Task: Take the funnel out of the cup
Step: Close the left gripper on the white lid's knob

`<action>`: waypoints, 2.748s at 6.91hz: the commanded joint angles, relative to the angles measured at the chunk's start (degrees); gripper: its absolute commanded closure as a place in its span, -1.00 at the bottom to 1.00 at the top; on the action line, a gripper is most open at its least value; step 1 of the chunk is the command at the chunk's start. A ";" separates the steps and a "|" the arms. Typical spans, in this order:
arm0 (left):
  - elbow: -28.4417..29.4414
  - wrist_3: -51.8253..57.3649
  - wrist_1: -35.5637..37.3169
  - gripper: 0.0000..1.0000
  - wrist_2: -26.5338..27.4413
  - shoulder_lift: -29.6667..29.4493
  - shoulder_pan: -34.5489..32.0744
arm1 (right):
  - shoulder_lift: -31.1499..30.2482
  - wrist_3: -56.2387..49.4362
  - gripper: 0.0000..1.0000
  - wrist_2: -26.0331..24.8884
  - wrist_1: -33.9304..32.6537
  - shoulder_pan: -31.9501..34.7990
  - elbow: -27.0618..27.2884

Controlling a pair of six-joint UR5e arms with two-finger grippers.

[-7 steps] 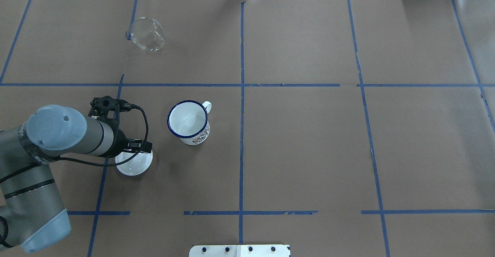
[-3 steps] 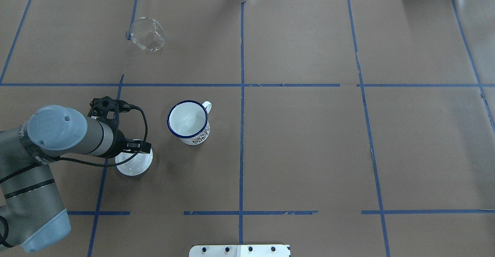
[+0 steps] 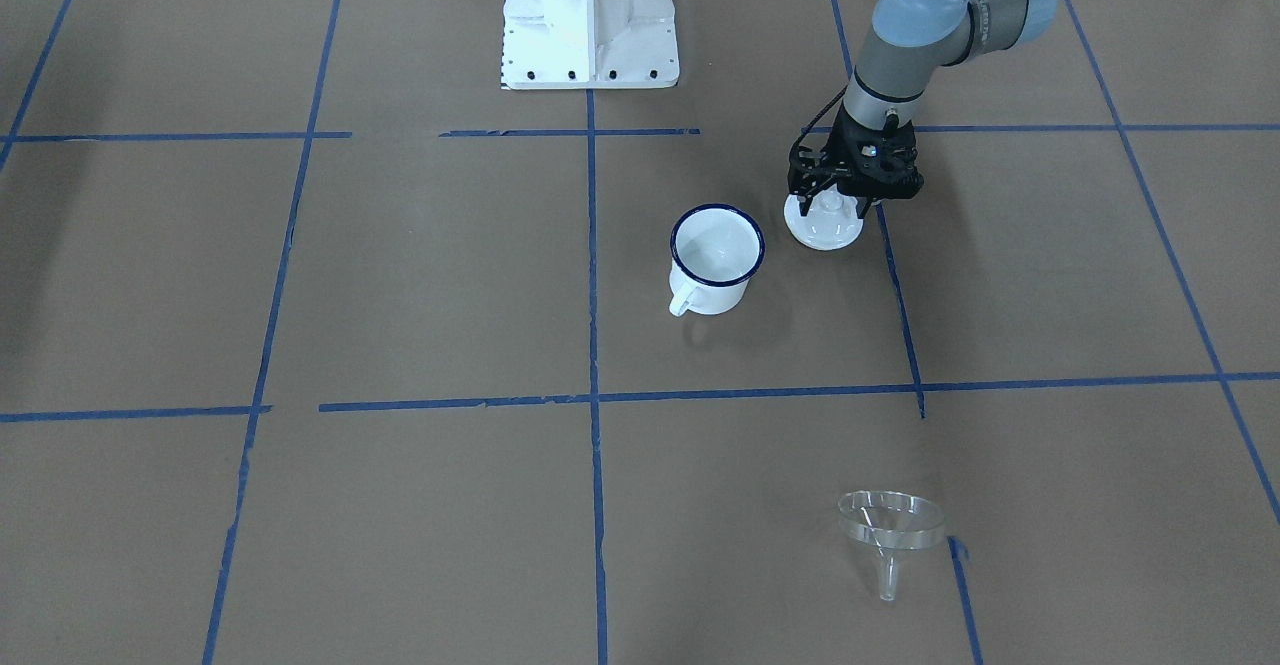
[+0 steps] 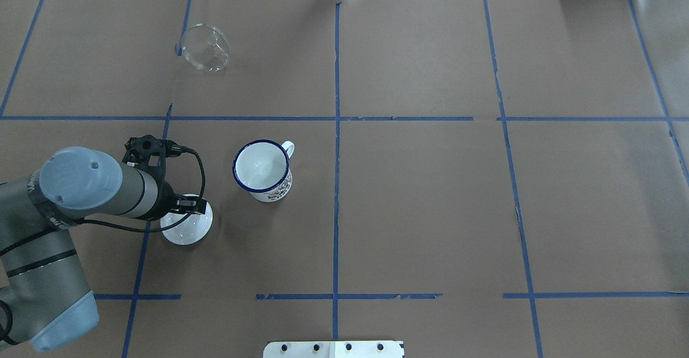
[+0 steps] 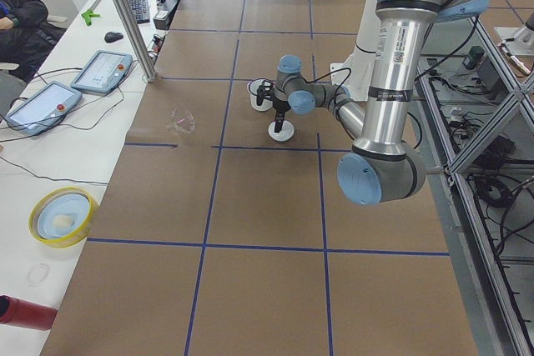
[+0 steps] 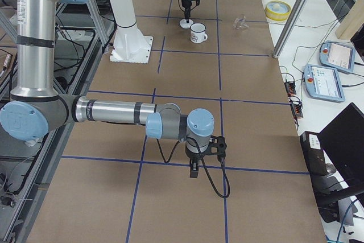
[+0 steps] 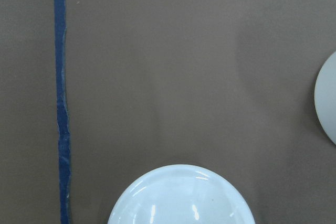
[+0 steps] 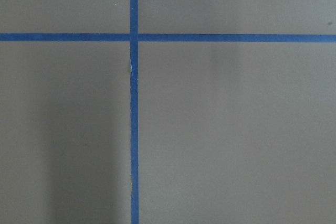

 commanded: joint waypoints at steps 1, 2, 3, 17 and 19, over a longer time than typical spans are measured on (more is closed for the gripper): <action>-0.30 0.05 1.17 1.00 0.00 0.00 0.03 | 0.00 0.00 -1.00 0.00 0.00 0.00 0.00; -1.09 0.13 3.00 1.00 -0.09 -0.17 -0.06 | 0.00 0.00 -1.00 0.00 0.00 0.00 0.00; -3.18 0.22 6.24 1.00 -0.78 -0.35 -0.06 | 0.00 0.00 -1.00 0.00 0.00 0.00 0.00; -4.70 -0.65 11.51 -1.00 -5.36 -3.20 -1.74 | 0.00 0.00 -1.00 0.00 0.00 0.00 0.00; -1.81 -4.08 6.38 -1.00 -5.01 -2.55 -0.16 | 0.00 0.00 -1.00 0.00 0.00 0.00 0.00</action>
